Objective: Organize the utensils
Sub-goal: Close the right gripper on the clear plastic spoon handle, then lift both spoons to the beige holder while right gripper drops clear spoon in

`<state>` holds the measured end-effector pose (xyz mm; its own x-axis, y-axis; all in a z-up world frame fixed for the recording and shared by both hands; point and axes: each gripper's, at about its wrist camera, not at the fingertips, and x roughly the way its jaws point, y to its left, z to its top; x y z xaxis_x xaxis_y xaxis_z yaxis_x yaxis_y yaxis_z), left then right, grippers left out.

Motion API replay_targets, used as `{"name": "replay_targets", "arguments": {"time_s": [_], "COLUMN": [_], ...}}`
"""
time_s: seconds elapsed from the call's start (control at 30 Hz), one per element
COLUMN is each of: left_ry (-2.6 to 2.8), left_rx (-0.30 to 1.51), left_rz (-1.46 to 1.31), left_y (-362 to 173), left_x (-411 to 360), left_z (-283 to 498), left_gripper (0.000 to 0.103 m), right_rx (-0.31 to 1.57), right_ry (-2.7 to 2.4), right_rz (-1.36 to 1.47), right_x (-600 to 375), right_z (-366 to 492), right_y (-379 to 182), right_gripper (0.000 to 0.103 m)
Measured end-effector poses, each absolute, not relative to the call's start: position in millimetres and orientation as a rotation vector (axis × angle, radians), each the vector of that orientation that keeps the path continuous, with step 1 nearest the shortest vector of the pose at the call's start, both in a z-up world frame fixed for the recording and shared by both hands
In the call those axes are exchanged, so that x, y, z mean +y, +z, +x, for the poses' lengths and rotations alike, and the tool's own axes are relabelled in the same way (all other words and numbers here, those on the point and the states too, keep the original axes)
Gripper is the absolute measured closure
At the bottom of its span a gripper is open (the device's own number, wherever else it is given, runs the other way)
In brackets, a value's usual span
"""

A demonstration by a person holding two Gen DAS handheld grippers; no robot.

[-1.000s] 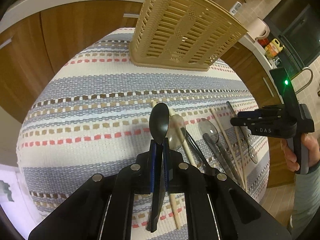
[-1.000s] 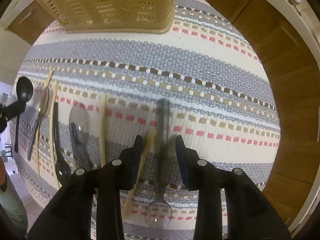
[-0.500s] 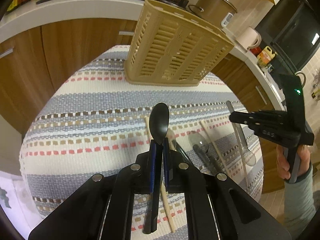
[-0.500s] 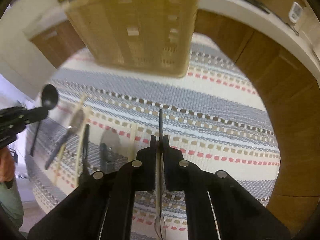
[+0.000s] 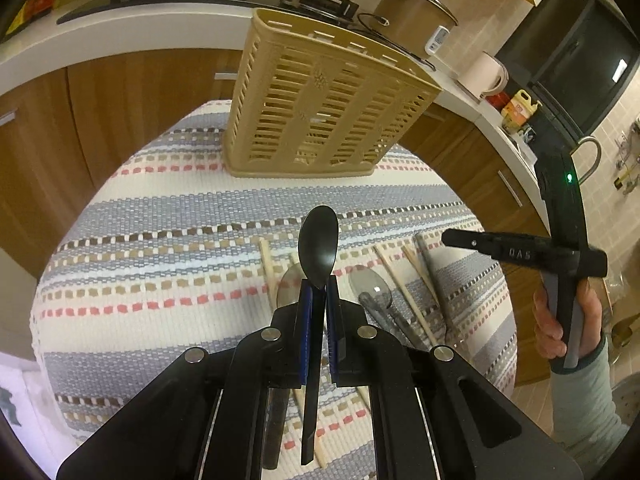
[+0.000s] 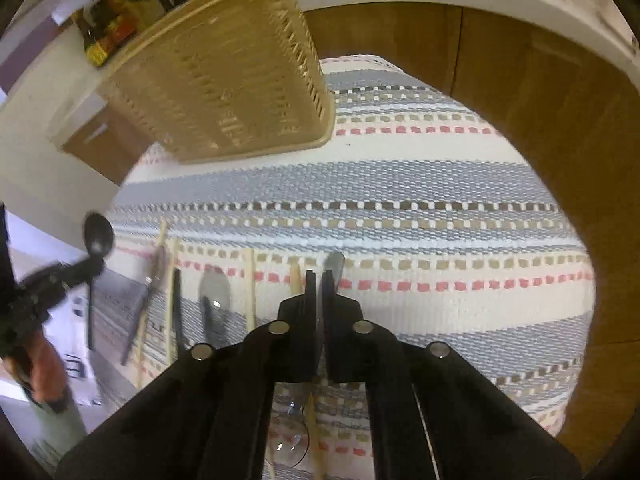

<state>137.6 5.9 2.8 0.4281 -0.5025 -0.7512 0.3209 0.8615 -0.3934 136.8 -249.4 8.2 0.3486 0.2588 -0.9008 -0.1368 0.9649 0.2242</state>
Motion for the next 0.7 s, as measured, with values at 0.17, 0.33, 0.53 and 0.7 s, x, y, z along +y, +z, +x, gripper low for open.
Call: {"name": "replay_targets", "arguments": {"time_s": [0.17, 0.33, 0.53, 0.7], "left_ry": [-0.515, -0.528, -0.535, -0.54], "left_rx": [1.004, 1.016, 1.021, 1.026], "left_rz": [-0.208, -0.208, -0.213, -0.213], "left_y": [1.3, -3.5, -6.4, -8.5], "left_x": [9.4, 7.7, 9.3, 7.8], "left_z": [137.9, 137.6, 137.8, 136.3], "left_gripper": [0.098, 0.098, 0.098, 0.098], "right_rx": [1.279, 1.429, 1.46, 1.452], "right_ry": [0.266, 0.317, 0.259, 0.221], "right_rz": [0.047, 0.118, 0.03, -0.08], "right_x": [-237.7, -231.8, -216.5, -194.6], "right_z": [125.6, 112.7, 100.5, 92.2], "right_y": [-4.2, -23.7, -25.3, -26.2], "right_gripper": [0.091, 0.081, 0.081, 0.084]}}
